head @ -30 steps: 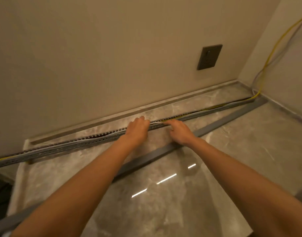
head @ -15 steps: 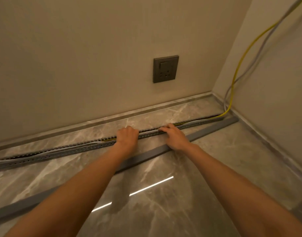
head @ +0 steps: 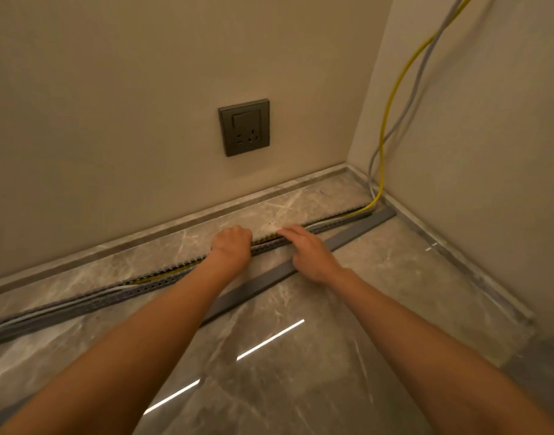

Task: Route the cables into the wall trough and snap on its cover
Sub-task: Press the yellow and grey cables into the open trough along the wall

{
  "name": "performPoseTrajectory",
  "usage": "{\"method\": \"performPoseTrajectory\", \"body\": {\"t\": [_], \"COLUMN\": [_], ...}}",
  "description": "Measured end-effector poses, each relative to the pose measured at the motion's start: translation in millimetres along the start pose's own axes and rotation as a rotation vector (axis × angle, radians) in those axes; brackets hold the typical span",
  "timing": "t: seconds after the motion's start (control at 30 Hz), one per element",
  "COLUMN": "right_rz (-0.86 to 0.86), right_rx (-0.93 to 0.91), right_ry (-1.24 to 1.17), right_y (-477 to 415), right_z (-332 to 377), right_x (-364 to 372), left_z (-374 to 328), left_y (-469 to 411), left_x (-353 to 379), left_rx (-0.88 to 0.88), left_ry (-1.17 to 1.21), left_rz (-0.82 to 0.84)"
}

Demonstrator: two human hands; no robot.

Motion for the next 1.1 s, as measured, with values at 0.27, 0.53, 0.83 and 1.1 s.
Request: {"method": "performPoseTrajectory", "body": {"t": [0.27, 0.53, 0.83, 1.1], "right_rz": [-0.241, -0.566, -0.332, -0.312], "right_rx": [0.242, 0.377, 0.505, 0.52], "right_ry": [0.1, -0.046, -0.282, -0.19], "right_y": [-14.9, -14.3, -36.1, -54.7], "right_z": [-125.1, -193.0, -206.8, -200.1], "right_x": [-58.2, -99.4, -91.0, -82.8], "left_z": [-92.5, -188.9, -181.4, -158.8], "left_y": [-38.6, -69.1, -80.8, -78.4], "left_x": [-27.5, -49.3, -39.2, -38.1], "left_rx": [0.085, 0.205, 0.22, 0.202], "left_ry": [-0.038, 0.059, 0.116, 0.12], "left_rz": [-0.008, -0.113, -0.147, -0.121]}}
Point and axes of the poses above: each hand's wrist, its own y-axis away from the middle knuckle, its own x-axis out of the palm, z = x × y, the point moved 6 cm from there along -y, towards the middle knuckle, and after that the axes turned 2 degrees about -x, right-handed, at the moved point
